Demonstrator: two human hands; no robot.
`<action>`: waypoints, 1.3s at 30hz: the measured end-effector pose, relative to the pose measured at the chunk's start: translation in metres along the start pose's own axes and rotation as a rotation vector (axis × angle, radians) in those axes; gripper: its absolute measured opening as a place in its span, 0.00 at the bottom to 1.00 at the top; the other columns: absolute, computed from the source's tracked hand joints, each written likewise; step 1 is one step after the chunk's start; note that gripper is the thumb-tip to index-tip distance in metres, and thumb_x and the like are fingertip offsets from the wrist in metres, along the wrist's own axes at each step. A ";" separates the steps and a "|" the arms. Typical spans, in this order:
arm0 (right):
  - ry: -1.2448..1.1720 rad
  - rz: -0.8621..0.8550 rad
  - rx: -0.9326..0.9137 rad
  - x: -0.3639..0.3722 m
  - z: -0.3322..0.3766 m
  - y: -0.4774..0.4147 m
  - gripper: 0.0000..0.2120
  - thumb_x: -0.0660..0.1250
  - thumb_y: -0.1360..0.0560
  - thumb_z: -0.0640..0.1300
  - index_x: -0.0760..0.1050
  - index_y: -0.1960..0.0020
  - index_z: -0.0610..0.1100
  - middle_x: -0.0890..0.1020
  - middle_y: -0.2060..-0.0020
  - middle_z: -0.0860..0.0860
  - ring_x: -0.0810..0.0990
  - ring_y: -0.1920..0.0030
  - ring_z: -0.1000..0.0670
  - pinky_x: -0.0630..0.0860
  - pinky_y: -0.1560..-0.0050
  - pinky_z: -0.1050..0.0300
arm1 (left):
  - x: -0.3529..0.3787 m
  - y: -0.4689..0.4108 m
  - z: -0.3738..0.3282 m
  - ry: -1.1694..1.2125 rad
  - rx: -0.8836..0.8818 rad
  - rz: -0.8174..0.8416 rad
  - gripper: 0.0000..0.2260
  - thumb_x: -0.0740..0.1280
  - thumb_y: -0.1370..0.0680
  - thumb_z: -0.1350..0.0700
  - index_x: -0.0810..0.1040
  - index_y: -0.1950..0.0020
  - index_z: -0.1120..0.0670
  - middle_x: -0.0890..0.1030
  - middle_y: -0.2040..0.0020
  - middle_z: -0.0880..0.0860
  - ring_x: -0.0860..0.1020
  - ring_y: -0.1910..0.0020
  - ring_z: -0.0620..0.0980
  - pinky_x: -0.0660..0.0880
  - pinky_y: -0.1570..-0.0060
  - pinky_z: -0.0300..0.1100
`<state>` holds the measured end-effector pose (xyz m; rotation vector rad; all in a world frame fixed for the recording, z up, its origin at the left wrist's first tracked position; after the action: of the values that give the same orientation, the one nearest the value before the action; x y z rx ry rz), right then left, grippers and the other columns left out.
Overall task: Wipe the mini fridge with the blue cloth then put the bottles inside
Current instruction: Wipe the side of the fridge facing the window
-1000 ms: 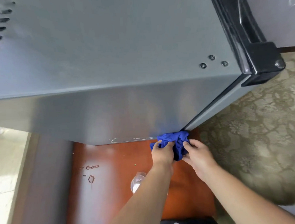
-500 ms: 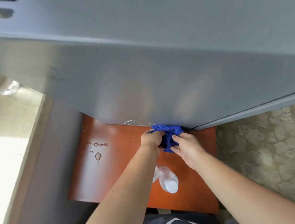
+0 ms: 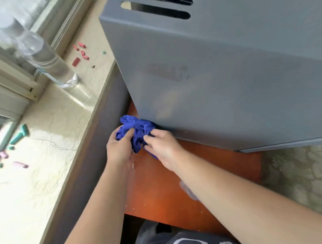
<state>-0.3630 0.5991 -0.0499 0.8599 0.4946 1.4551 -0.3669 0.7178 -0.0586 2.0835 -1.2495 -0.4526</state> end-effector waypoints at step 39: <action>0.119 -0.026 0.204 -0.015 -0.015 -0.031 0.14 0.61 0.16 0.36 0.77 0.35 0.47 0.82 0.36 0.49 0.80 0.38 0.51 0.71 0.28 0.54 | 0.011 -0.070 0.057 -0.181 -0.131 -0.012 0.08 0.68 0.20 0.60 0.81 0.41 0.56 0.86 0.46 0.59 0.85 0.46 0.62 0.82 0.44 0.58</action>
<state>-0.3555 0.5904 -0.0854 0.9271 0.7507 1.4542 -0.3493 0.7105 -0.1475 1.9752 -1.2742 -0.7224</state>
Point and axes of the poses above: each hand's wrist, its own y-axis away from the middle knuckle, its own x-axis out of the palm, z = x × y, the point moved 1 cm from there along -y, towards the middle knuckle
